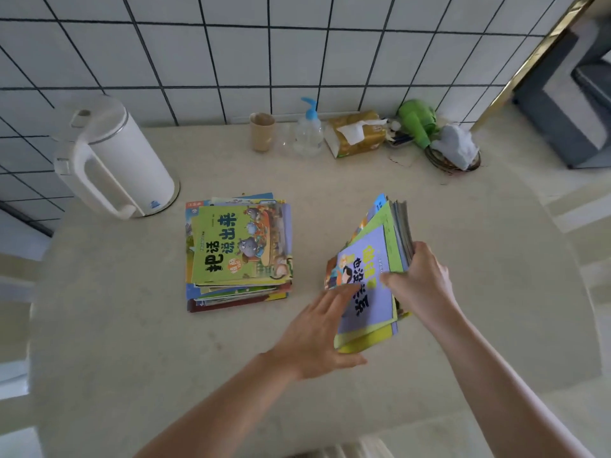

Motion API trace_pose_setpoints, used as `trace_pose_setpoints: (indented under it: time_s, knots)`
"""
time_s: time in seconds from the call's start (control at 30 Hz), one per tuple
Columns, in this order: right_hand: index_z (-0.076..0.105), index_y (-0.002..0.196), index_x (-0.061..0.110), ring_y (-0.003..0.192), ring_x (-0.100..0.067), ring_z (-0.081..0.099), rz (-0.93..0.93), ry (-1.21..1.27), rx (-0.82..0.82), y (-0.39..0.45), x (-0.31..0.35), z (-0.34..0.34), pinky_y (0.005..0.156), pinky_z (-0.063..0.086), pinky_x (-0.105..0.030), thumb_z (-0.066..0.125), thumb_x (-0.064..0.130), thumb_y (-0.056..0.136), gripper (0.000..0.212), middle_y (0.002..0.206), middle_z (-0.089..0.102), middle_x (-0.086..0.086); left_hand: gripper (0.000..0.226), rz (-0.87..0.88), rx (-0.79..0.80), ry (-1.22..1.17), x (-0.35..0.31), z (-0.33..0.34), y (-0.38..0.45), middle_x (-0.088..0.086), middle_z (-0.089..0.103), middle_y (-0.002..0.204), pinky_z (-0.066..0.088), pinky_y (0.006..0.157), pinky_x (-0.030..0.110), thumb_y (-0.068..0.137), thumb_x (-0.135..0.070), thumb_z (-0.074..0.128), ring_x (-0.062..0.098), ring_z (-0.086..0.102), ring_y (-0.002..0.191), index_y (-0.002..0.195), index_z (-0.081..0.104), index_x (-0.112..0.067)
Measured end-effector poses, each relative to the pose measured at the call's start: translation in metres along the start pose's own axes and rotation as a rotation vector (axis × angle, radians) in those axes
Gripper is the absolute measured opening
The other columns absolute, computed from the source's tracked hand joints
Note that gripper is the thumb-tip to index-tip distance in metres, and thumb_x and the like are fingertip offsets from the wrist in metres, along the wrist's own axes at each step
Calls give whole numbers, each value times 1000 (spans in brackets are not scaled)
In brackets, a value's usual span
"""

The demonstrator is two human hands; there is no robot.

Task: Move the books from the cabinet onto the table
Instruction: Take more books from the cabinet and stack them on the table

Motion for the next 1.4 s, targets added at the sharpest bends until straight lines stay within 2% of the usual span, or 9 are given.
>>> trace_pose_setpoints:
  time_s: [0.27, 0.37, 0.5, 0.63, 0.77, 1.0, 1.1, 1.2, 1.4]
  knots:
    - [39, 98, 10, 95, -39, 54, -17, 100, 13, 0, -17, -8, 74, 44, -36, 54, 19, 83, 23, 97, 57, -14, 77, -76, -518, -150, -33, 77, 28, 3, 45, 147, 44, 105, 33, 74, -20, 72, 18, 45, 134, 143, 37, -15]
    - [33, 98, 14, 98, -43, 56, -78, 97, 64, -11, -31, -8, 75, 45, -39, 52, 24, 89, 23, 96, 58, -16, 87, -135, -604, -221, -43, 97, 30, 0, 48, 146, 45, 102, 27, 70, -6, 76, 13, 49, 131, 142, 34, -31]
    - [28, 95, 17, 96, -41, 60, -168, 161, 169, -22, -43, -6, 74, 48, -39, 52, 31, 91, 29, 87, 51, -7, 84, -231, -602, -266, -41, 108, 24, 1, 57, 135, 36, 93, 2, 70, -13, 70, 7, 57, 116, 139, 33, -44]
    - [35, 91, 19, 87, -33, 65, -245, 190, 383, -7, -57, -7, 76, 55, -51, 47, 51, 90, 34, 87, 61, -4, 78, -360, -606, -371, -28, 113, 6, -8, 68, 118, 46, 84, 8, 70, -16, 73, -7, 62, 104, 137, 40, -36]
    - [54, 93, 14, 90, -29, 67, -386, 120, 402, 48, -79, -14, 78, 55, -51, 49, 16, 92, 5, 96, 72, -6, 68, -370, -563, -382, -21, 105, -3, -30, 63, 114, 45, 82, 8, 69, -25, 66, -12, 61, 99, 132, 45, -38]
    - [12, 150, 23, 120, -28, 52, -519, -14, 669, 136, -89, -2, 96, 50, -36, 73, -8, 75, 102, 135, 46, -14, 62, -347, -482, -354, -17, 109, -5, -12, 55, 132, 43, 101, 23, 80, -24, 67, 1, 52, 122, 135, 45, -43]
    - [30, 146, 24, 110, -21, 60, -506, 32, 904, 143, -76, 7, 72, 53, -13, 63, -13, 83, 80, 121, 61, -8, 68, -349, -459, -352, -17, 108, -5, -14, 55, 131, 42, 100, 18, 77, -15, 67, 0, 53, 122, 132, 45, -48]
    - [53, 130, 25, 118, 2, 48, -573, -27, 919, 148, -74, 10, 75, 48, -7, 69, -8, 80, 61, 134, 49, 13, 63, -360, -433, -373, -9, 100, -7, -11, 58, 130, 45, 100, 24, 80, -10, 64, 1, 55, 120, 134, 49, -39]
    - [65, 107, 14, 106, -1, 62, -577, 116, 845, 146, -79, 9, 90, 51, -27, 78, -7, 72, 43, 117, 66, 2, 61, -371, -299, -484, 17, 65, -3, -10, 66, 117, 47, 88, 16, 72, 5, 68, 0, 61, 106, 126, 55, -20]
Point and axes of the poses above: each hand's wrist, its own y-axis towards the middle knuckle, its own z-axis out of the palm, x = y × z, the point moved 2 cm from there along y, towards the middle knuckle
